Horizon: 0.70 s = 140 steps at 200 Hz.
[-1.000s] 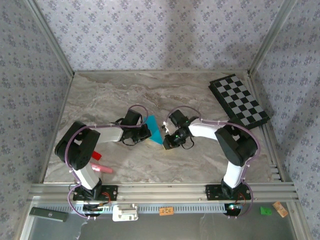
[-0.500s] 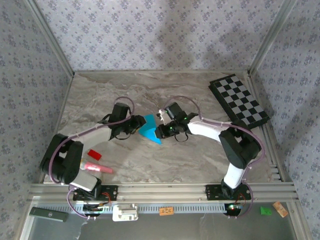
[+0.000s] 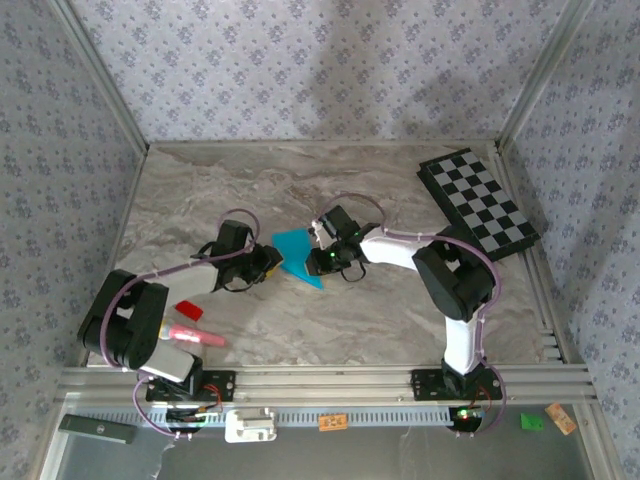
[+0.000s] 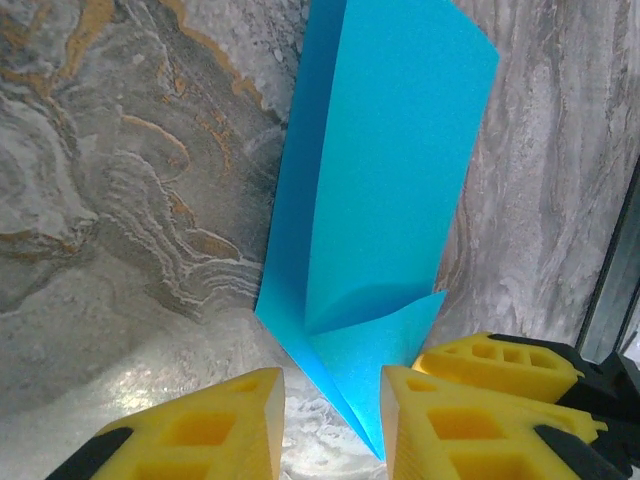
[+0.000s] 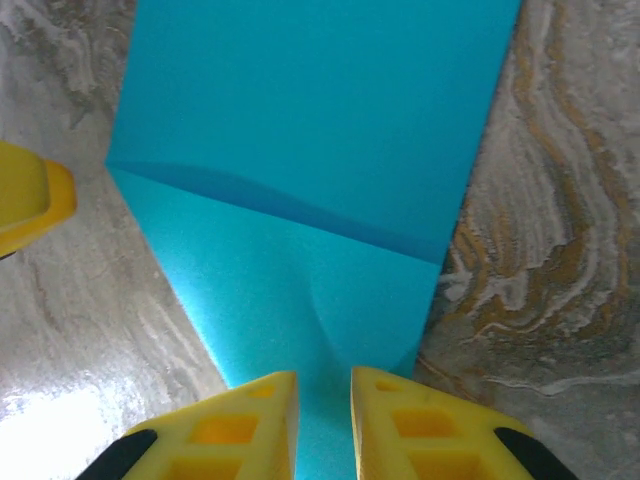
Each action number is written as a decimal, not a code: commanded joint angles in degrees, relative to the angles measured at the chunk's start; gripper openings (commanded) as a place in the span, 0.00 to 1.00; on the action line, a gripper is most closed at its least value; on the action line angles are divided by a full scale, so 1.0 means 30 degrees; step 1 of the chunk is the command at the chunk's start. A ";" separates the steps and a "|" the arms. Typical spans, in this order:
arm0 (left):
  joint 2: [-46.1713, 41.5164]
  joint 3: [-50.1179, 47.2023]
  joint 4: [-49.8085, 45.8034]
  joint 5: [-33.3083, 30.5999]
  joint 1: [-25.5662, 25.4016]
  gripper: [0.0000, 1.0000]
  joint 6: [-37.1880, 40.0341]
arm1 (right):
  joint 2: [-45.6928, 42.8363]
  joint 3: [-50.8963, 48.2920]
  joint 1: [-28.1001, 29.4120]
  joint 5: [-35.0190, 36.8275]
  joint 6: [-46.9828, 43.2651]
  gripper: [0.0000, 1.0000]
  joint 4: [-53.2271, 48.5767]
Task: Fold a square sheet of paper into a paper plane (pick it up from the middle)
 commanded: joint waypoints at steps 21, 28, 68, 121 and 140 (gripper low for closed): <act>0.1451 0.0891 0.1116 0.1483 0.0021 0.31 0.0301 | 0.0314 0.0272 -0.0343 0.0154 0.0459 0.22 -0.0460; 0.1614 0.1017 0.1199 0.1603 0.0025 0.31 0.0386 | 0.0329 0.0247 -0.0366 0.0107 0.0459 0.22 -0.0478; 0.2474 0.1700 0.1450 0.2068 0.0049 0.28 0.0696 | 0.0358 0.0122 -0.0448 -0.0055 0.0488 0.21 -0.0420; 0.3508 0.2108 0.2728 0.3561 0.0252 0.22 0.1333 | -0.0056 -0.0107 -0.0758 -0.0258 0.0518 0.21 -0.0042; 0.3702 0.2123 0.3408 0.4058 0.0256 0.20 0.1559 | -0.0398 -0.0289 -0.0895 -0.0239 0.0467 0.21 0.0274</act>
